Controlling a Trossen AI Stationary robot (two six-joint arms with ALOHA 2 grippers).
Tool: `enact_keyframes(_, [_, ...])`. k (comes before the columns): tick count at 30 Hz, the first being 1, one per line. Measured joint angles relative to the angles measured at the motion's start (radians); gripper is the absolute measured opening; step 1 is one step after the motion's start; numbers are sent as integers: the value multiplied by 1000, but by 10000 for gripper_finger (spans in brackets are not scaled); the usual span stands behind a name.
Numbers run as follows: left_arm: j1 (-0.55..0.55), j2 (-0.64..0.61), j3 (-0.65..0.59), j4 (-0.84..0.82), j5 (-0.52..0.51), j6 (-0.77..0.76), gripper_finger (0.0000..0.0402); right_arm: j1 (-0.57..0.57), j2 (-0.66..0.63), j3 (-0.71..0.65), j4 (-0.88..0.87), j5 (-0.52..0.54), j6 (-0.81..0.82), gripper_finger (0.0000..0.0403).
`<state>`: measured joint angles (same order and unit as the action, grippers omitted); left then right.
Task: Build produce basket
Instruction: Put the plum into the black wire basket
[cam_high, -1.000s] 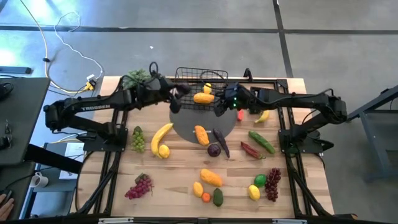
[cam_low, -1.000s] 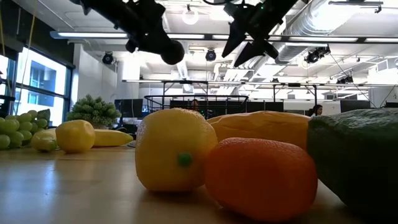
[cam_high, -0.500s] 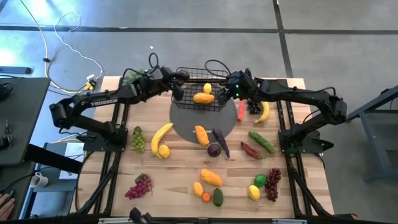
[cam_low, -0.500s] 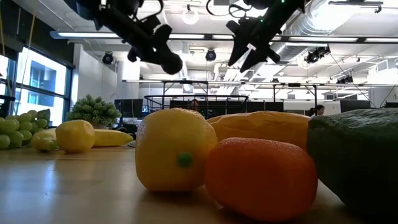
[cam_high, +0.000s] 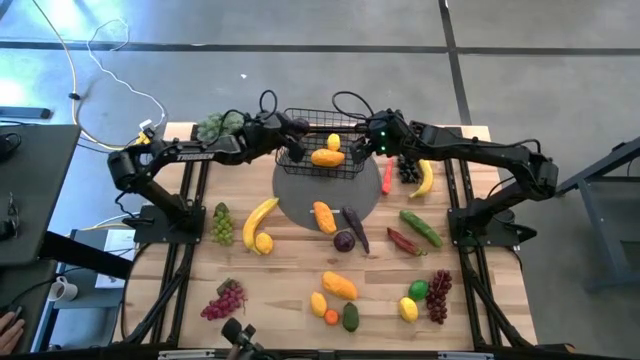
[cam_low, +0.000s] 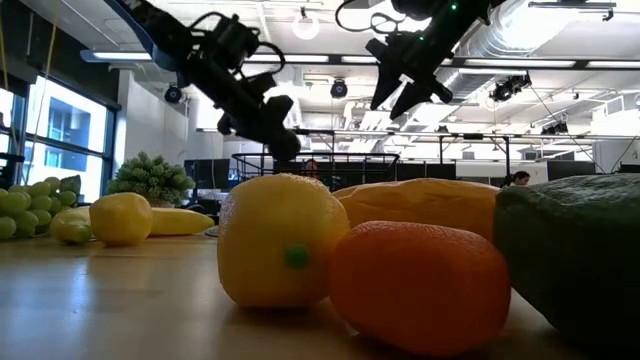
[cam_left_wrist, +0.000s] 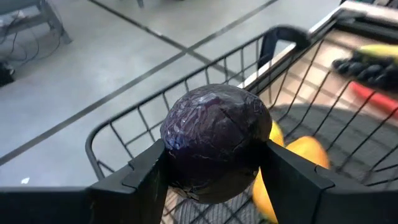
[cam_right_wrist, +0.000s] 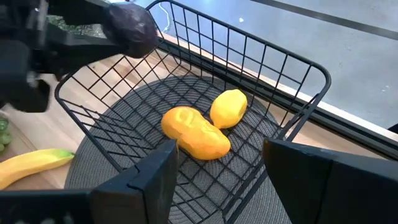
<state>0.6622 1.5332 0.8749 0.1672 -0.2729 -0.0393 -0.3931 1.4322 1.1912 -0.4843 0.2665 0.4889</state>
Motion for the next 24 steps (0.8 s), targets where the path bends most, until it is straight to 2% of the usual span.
enact_keyframes(7, [14, 41, 0, 2, 0, -18, 217, 0, 0, 0, -1, 0, 1, 215])
enact_keyframes(14, [40, 59, 0, -34, 1, -106, 224, 0, 0, 0, -13, -1, 38, 215])
enact_keyframes(19, [46, 58, 0, -40, 37, -114, 227, 0, 0, 0, -13, -2, 41, 215])
enact_keyframes(24, [45, 58, 0, -43, 38, -114, 245, 0, 0, 0, -13, -7, 42, 215])
